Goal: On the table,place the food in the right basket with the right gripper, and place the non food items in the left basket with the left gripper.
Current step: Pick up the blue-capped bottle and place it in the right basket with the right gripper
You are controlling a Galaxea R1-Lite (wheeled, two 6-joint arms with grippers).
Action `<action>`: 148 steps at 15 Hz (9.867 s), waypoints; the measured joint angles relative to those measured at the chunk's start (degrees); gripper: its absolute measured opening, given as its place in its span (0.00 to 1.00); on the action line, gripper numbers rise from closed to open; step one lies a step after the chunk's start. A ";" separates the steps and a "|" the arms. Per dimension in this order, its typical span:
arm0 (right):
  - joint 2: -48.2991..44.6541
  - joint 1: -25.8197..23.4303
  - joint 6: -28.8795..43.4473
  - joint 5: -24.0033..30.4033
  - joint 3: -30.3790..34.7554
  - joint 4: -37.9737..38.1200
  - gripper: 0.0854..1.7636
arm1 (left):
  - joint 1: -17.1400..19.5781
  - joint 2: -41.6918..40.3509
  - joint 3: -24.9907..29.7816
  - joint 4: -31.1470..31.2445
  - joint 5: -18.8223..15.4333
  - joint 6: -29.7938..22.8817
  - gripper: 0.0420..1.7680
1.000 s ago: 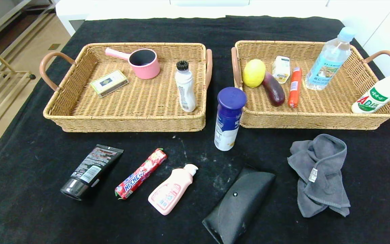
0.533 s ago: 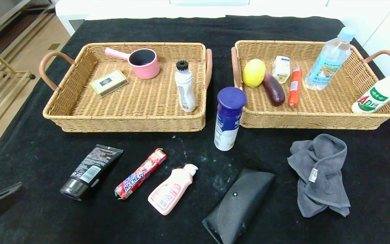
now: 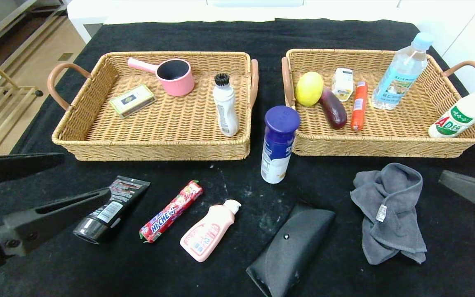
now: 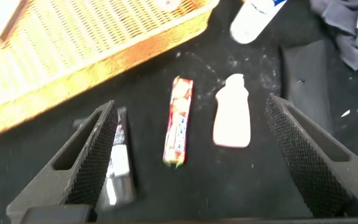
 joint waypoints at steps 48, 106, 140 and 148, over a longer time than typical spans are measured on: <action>43.50 20.20 -5.42 -12.79 -18.49 -29.11 0.97 | -7.46 6.34 -0.83 -6.63 0.39 1.88 0.97; 36.78 -3.01 -4.21 -16.40 -40.66 -12.71 0.45 | -7.30 6.14 -0.99 -6.63 0.37 1.60 0.97; 36.41 -15.66 1.96 -15.93 -30.29 -15.45 0.84 | -7.38 6.25 -0.74 -6.63 0.28 1.68 0.97; 33.79 -15.01 1.60 -13.60 -29.39 -14.60 0.92 | -7.38 6.17 -0.74 -6.63 0.28 1.67 0.97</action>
